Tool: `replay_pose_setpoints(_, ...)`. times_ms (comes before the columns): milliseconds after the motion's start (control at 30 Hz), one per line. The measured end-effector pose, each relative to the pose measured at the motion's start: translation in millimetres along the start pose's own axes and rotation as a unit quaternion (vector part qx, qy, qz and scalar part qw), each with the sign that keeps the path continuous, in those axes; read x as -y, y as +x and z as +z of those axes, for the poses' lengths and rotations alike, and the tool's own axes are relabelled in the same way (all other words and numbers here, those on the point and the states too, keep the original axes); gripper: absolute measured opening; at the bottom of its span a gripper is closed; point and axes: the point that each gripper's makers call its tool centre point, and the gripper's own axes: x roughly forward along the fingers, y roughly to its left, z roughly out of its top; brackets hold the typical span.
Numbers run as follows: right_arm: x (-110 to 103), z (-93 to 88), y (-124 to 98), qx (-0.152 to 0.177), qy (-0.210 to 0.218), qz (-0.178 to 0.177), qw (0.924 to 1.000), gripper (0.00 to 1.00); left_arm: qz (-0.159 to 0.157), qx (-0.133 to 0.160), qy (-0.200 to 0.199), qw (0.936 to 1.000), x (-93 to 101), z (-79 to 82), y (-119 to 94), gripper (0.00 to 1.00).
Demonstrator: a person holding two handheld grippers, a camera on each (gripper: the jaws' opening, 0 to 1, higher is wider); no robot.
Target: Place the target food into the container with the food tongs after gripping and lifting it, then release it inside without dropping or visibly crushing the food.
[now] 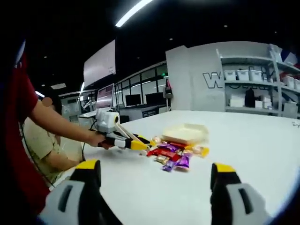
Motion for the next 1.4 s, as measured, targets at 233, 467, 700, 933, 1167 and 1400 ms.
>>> replay_pose_setpoints(233, -1.5, -1.7, -0.7, -0.002, 0.002, 0.001, 1.0, 0.96, 0.012, -0.013, -0.019, 0.9996, -3.1, -4.4, -1.0, 0.21)
replay_pose_setpoints(467, -5.4, -1.8, -0.1, -0.006, -0.004, 0.004, 1.0, 0.95, 0.028, -0.025, -0.042, 0.9984, -3.4, -3.2, -0.8, 0.2)
replay_pose_setpoints(700, -5.2, -1.7, -3.2, -0.008, -0.01, 0.001, 0.9999, 0.95, 0.012, -0.019, -0.063, 0.9977, 6.7, 11.6, -10.5, 0.2)
replay_pose_setpoints(933, -4.4, -1.7, -4.3, -0.01, -0.012, 0.0, 0.9999, 0.94, 0.004, -0.014, -0.051, 0.9986, 5.9, 29.9, -11.0, 0.2)
replay_pose_setpoints(1167, -3.1, -2.3, -2.4, -0.019, -0.014, 0.0, 0.9997, 0.97, 0.01, 0.015, -0.038, 0.9991, -12.5, 65.6, 1.3, 0.21)
replay_pose_setpoints(1400, -0.9, -3.6, -2.7, -0.023, -0.011, -0.007, 0.9997, 0.98, 0.011, 0.014, -0.054, 0.9984, -22.5, 69.0, 17.1, 0.21)
